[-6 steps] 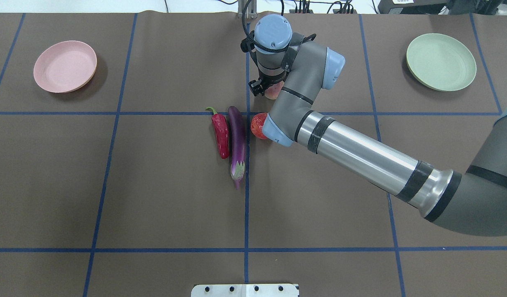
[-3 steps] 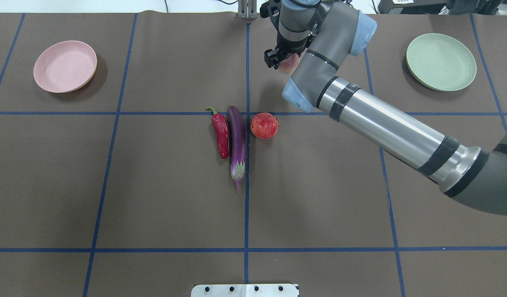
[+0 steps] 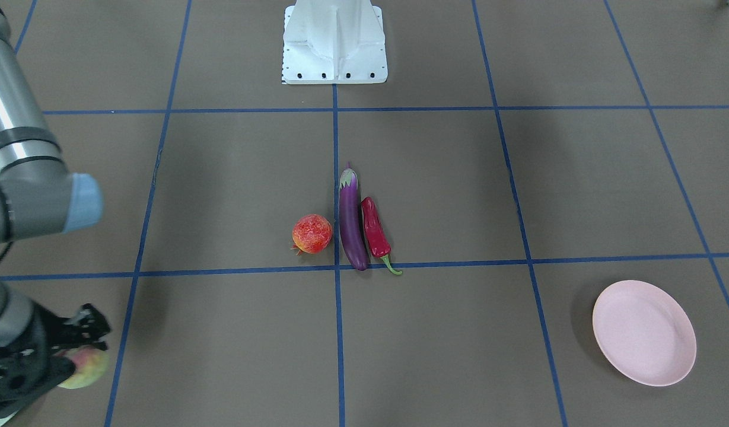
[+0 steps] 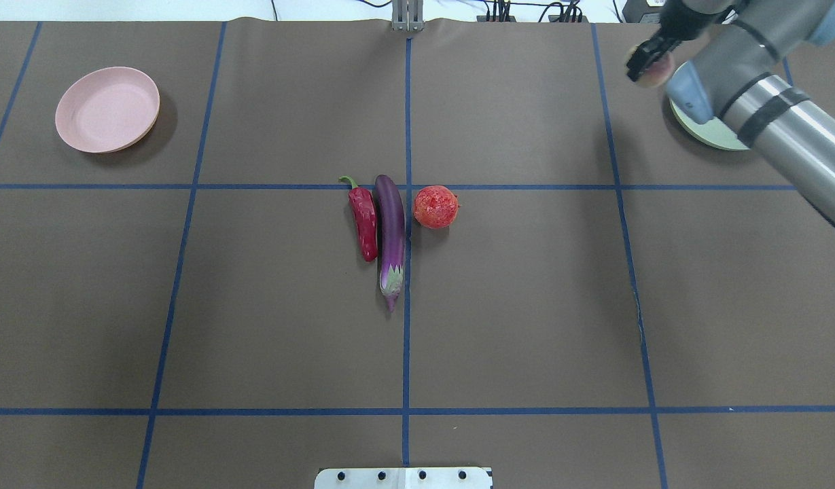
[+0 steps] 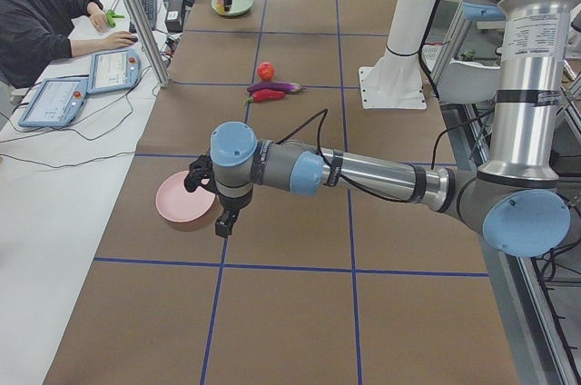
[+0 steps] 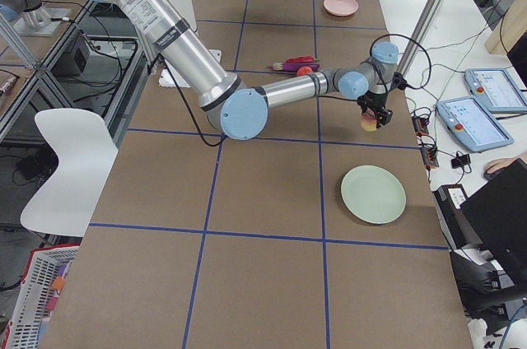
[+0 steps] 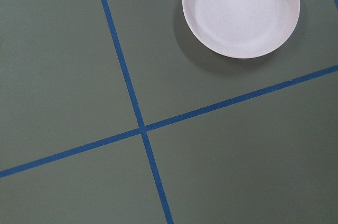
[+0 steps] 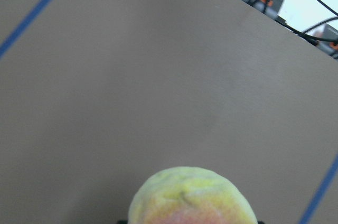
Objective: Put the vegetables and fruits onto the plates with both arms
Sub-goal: 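Carry the peach to the pale green plate and release it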
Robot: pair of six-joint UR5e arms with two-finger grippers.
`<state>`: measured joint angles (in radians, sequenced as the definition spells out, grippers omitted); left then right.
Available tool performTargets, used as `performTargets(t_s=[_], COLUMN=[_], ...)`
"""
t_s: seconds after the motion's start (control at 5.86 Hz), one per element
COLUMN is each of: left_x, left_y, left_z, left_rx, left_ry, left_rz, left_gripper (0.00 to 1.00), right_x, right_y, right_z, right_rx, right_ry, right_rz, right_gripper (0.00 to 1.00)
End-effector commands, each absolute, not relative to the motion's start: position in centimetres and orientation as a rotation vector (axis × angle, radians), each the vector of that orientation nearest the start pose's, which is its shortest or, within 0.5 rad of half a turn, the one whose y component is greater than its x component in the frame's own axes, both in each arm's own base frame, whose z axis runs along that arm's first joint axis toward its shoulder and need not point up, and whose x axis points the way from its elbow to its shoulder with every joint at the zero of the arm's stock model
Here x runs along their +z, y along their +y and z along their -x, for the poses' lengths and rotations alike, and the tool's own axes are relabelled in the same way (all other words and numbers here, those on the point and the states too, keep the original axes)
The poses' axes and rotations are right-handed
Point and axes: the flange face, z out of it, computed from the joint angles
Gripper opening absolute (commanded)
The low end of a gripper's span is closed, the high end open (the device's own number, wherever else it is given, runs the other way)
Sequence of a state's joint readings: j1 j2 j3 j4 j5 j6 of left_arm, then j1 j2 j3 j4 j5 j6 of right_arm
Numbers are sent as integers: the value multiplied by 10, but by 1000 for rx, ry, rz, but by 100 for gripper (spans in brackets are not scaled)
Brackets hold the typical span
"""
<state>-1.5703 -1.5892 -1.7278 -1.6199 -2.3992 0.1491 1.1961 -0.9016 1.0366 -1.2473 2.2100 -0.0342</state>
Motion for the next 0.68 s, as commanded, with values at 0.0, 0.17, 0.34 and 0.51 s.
performTargets(t_s=[0.0,0.17,0.34,0.51], left_x=[562,560,560,559], left_y=[-506,-506,-506,-506], left_z=[60,60,60,60], left_rx=[237,239,239,238], left_ry=[808,807,807,807], left_rz=[-276,-278,-278,-281], left_gripper=[100,100,100,100], right_x=[608,628,623,595], right_y=[-735,-734,-736,-740], right_z=[141,143,149,147], right_rx=[-474,-462,-443,-395], right_ry=[-704,-704,-709,-731], right_rz=[-199,-210,-211,-249], right_gripper=[0,14,98,99])
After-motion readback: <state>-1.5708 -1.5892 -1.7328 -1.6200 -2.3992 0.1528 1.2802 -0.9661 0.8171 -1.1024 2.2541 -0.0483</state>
